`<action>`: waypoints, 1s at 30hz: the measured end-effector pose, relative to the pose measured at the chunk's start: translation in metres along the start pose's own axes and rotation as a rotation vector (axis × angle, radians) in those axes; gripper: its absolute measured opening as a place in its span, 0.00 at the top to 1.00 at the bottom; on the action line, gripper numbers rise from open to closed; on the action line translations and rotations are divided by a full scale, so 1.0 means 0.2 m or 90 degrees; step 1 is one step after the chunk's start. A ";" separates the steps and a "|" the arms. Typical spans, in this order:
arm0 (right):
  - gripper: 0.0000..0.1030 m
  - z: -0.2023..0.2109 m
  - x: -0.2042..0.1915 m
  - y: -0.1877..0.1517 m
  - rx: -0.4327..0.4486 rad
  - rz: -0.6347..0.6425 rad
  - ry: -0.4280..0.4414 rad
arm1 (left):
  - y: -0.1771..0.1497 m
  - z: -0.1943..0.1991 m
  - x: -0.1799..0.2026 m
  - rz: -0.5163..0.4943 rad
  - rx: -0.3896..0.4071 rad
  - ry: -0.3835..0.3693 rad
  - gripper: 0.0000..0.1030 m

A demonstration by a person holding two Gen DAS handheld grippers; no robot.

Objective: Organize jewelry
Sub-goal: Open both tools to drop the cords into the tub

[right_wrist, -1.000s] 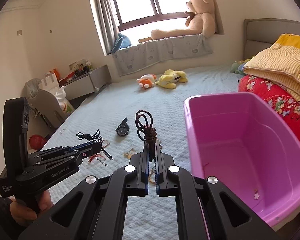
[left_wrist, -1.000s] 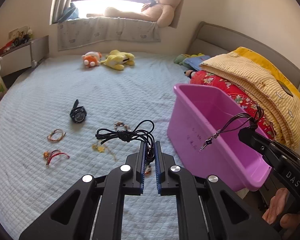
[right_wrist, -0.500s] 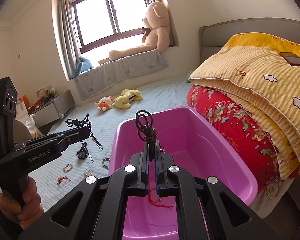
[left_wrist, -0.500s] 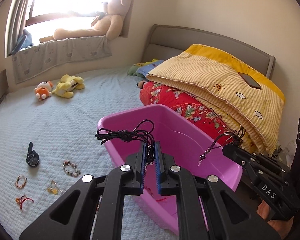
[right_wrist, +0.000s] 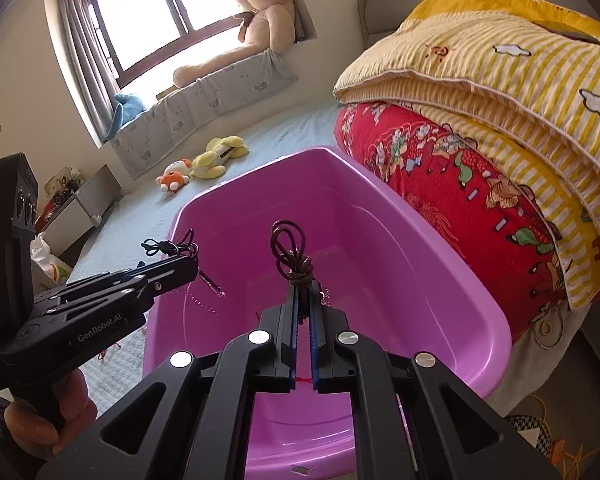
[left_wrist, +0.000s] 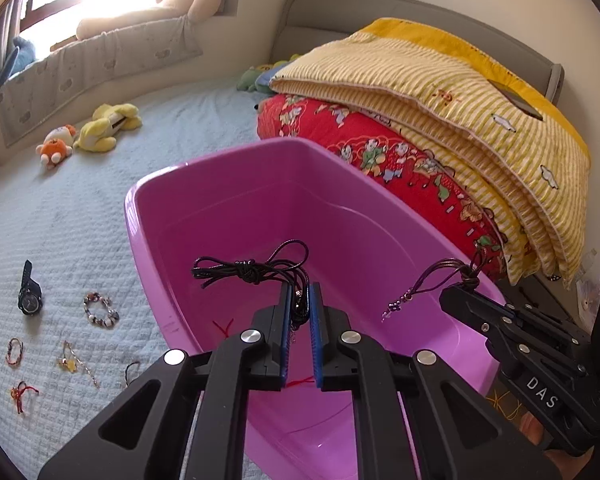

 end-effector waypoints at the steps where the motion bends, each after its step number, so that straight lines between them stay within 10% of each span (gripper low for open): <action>1: 0.95 -0.02 0.01 -0.01 -0.009 -0.004 0.002 | -0.02 -0.03 -0.01 0.001 -0.013 0.008 0.91; 7: 0.94 -0.12 0.04 -0.09 -0.066 -0.029 0.011 | -0.10 -0.16 -0.06 -0.009 -0.081 0.069 0.91; 11: 0.63 -0.13 0.06 -0.11 -0.078 -0.043 0.009 | -0.12 -0.18 -0.08 -0.020 -0.094 0.087 0.87; 13: 0.55 -0.12 0.06 -0.10 -0.077 -0.043 0.003 | -0.13 -0.18 -0.09 -0.020 -0.096 0.090 0.69; 15: 0.50 -0.11 0.07 -0.10 -0.075 -0.043 -0.002 | -0.11 -0.16 -0.08 -0.018 -0.082 0.092 0.24; 17: 0.48 -0.10 0.08 -0.10 -0.071 -0.047 -0.001 | -0.07 -0.11 -0.08 -0.021 -0.049 0.094 0.14; 30: 0.45 -0.07 0.08 -0.10 -0.071 -0.056 0.002 | -0.06 -0.08 -0.12 -0.019 -0.044 0.098 0.12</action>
Point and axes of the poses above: each gripper's, at about its wrist camera, not at the fingertips, and z roughly against the way its jaws point, x to its right, y to its top, the point moved 10 cm from there along -z, roughly the way its jaws point, and after that the axes turned 14 degrees about z, right-handed, at the moved point
